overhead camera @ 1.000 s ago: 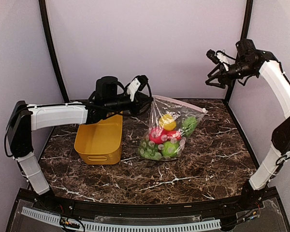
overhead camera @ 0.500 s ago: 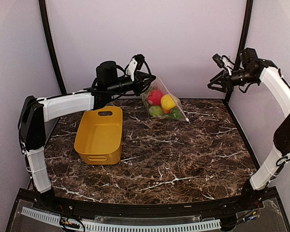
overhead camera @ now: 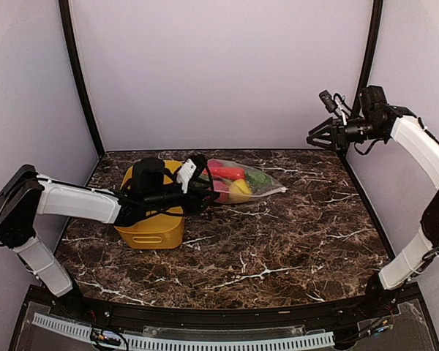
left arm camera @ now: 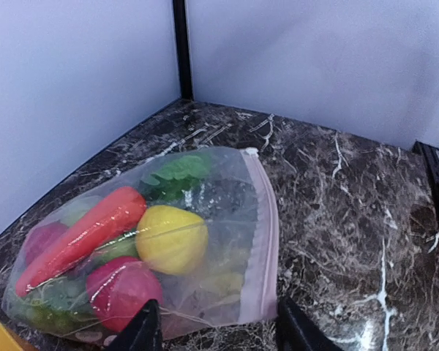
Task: Place the food in the zip-top bag and seal the zipper
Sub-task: Place the zipper food storage bag at the center of the board, then reset both arms
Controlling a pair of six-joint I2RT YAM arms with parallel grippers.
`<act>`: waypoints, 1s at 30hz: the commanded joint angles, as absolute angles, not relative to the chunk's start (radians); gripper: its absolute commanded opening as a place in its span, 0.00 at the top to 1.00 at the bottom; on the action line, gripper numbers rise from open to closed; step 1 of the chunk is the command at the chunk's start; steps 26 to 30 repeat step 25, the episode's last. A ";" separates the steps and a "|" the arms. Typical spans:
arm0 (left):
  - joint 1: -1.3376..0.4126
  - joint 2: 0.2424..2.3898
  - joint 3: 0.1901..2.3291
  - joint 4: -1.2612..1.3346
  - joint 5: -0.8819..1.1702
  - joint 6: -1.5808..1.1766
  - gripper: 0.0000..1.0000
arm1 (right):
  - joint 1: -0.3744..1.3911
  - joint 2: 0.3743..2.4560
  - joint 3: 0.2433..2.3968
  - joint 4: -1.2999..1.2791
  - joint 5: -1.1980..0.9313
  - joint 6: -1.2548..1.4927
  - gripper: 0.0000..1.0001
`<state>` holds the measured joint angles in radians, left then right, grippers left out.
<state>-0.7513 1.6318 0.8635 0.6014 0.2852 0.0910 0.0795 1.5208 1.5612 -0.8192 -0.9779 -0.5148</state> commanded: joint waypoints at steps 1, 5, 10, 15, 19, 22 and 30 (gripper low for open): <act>-0.782 1.394 0.793 0.504 0.083 0.212 0.37 | 0.083 1.450 1.554 -0.757 -0.988 -0.450 0.48; -0.794 1.233 0.796 0.345 -0.051 0.233 0.03 | 0.083 1.395 1.540 -0.709 -0.880 -0.370 0.41; -0.792 1.084 0.886 0.098 -0.191 0.228 0.01 | 0.083 1.299 1.468 -0.557 -0.659 -0.219 0.21; -0.755 1.089 1.082 -0.154 -0.431 0.188 0.01 | 0.081 1.242 1.435 -0.440 -0.446 -0.011 0.04; -0.664 1.142 1.264 -0.375 -0.498 0.092 0.01 | 0.080 1.226 1.414 -0.413 -0.336 0.022 0.04; -0.643 1.134 1.215 -0.326 -0.529 0.088 0.01 | 0.077 1.220 1.379 -0.392 -0.336 0.006 0.06; -0.622 1.114 1.112 -0.226 -0.488 0.104 0.01 | 0.077 1.216 1.332 -0.367 -0.381 0.006 0.06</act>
